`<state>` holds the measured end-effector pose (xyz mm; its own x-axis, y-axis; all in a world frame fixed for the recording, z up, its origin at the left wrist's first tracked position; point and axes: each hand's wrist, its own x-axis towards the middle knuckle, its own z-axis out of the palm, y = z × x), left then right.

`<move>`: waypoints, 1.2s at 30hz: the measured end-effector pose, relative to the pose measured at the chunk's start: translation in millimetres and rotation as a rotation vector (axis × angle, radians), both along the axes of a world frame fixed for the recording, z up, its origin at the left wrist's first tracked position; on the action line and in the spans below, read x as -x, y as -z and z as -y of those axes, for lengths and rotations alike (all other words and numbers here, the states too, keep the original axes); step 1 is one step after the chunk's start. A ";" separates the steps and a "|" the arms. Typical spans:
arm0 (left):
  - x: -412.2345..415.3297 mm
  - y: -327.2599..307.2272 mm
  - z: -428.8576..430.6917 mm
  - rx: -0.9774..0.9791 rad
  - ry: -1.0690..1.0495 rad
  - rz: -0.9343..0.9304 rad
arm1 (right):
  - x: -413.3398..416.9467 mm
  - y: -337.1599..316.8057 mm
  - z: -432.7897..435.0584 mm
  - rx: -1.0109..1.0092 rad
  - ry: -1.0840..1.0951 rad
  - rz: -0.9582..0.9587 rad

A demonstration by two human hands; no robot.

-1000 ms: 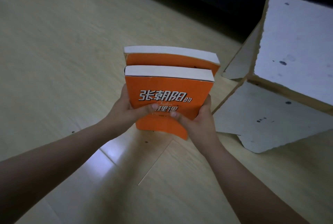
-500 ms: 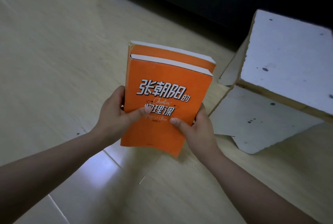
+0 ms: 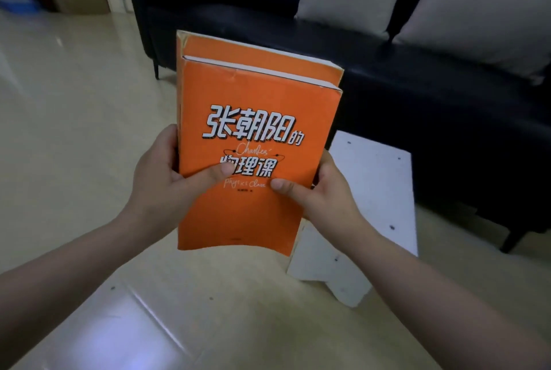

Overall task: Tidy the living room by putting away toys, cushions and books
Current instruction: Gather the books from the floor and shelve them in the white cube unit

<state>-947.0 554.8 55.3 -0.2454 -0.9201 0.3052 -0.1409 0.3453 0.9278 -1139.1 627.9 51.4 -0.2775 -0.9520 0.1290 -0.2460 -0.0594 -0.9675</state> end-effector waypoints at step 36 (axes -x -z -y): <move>478.8 43.4 -315.3 0.098 1.109 0.652 | 271.3 87.5 -406.9 -0.018 1.649 0.041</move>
